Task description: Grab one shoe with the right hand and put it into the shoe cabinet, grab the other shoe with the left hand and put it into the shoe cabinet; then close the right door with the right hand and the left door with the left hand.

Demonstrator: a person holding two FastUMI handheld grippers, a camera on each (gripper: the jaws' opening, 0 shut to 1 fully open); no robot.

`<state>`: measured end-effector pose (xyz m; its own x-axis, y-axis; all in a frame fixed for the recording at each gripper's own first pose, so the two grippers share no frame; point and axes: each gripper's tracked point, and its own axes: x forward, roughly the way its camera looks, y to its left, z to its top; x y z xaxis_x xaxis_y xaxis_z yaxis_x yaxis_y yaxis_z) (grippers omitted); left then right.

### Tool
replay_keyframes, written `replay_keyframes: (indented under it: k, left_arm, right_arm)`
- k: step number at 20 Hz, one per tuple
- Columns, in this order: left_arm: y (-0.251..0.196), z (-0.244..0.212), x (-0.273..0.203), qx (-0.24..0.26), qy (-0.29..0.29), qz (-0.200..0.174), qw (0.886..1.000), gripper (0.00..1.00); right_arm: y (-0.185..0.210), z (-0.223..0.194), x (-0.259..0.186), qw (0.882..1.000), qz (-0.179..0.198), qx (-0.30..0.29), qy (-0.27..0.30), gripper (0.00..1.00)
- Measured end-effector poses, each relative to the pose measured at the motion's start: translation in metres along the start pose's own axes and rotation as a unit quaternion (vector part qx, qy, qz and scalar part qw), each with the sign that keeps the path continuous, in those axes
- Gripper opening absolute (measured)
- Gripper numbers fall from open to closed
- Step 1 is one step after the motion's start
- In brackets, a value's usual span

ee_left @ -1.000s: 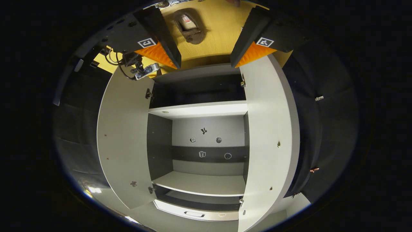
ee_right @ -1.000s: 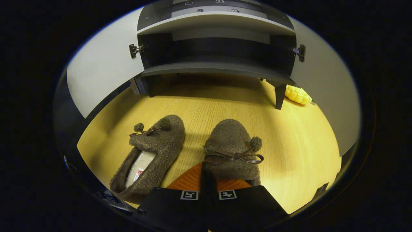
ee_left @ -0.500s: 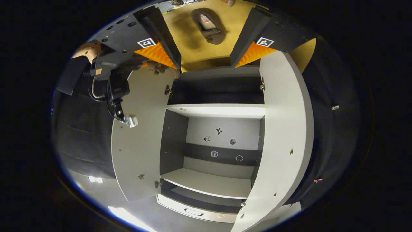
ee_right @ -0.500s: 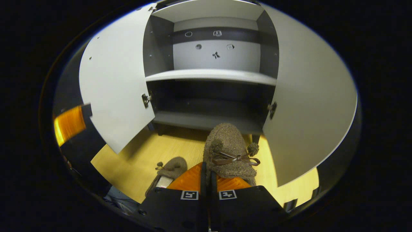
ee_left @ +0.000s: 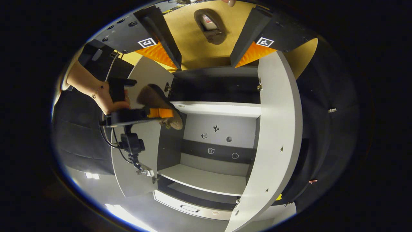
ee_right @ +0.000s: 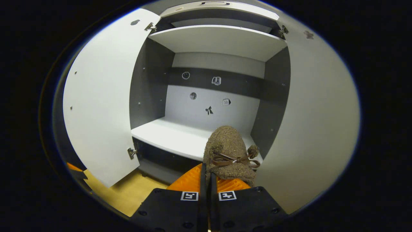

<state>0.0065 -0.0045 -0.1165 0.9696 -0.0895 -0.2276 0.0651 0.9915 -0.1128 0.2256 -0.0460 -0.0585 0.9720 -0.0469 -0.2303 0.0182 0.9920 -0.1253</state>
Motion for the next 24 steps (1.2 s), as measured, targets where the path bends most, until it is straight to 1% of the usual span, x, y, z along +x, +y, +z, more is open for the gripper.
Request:
replay_keyframes:
  k: [1,3,5,8,10,13,15,18,19,20,21,22,24]
  left_arm:
    - [0.001,-0.001,0.002,-0.001,0.001,0.01,1.0,0.96]
    - [0.002,-0.004,0.005,-0.002,0.006,0.027,1.0,0.96]
    - [0.0,-0.007,0.009,-0.006,0.015,0.039,0.999,0.96]
    - [0.001,-0.007,0.013,-0.01,0.019,0.061,0.998,0.96]
    - [0.003,-0.007,0.015,-0.014,0.022,0.076,0.997,0.96]
    - [0.007,-0.005,0.016,-0.018,0.025,0.099,0.995,0.96]
    - [0.01,-0.004,0.016,-0.018,0.023,0.112,0.993,0.96]
    - [0.015,-0.007,0.018,-0.02,0.029,0.129,0.991,0.96]
    - [0.016,-0.008,0.017,-0.02,0.029,0.134,0.99,0.96]
    - [0.015,-0.007,0.017,-0.019,0.027,0.135,0.99,0.96]
    - [0.014,-0.006,0.016,-0.019,0.027,0.136,0.99,0.96]
    - [0.013,-0.006,0.016,-0.018,0.027,0.135,0.99,0.96]
    - [0.013,-0.006,0.015,-0.012,0.029,0.135,0.99,0.96]
  right_arm:
    - [-0.003,0.016,0.022,1.0,0.008,0.008,-0.006,0.08]
    - [-0.008,0.036,0.059,1.0,0.007,0.009,-0.012,0.08]
    - [-0.016,0.046,0.095,1.0,0.001,0.001,-0.01,0.08]
    - [-0.029,0.049,0.147,1.0,-0.01,-0.003,0.019,0.08]
    - [-0.036,0.044,0.176,0.999,-0.017,0.0,0.044,0.08]
    - [-0.041,0.023,0.206,0.996,-0.017,0.003,0.088,0.08]
    - [-0.04,0.009,0.218,0.994,-0.013,0.009,0.108,0.08]
    - [-0.034,-0.001,0.227,0.993,-0.005,0.002,0.118,0.08]
    - [-0.035,-0.006,0.229,0.992,-0.005,-0.003,0.124,0.11]
    - [-0.029,-0.013,0.232,0.991,0.008,-0.001,0.133,0.15]
    - [-0.028,-0.018,0.229,0.99,0.01,0.0,0.141,0.25]
    - [-0.03,-0.018,0.227,0.99,0.009,-0.002,0.14,0.38]
    - [-0.029,-0.013,0.221,0.992,0.011,0.015,0.126,0.63]
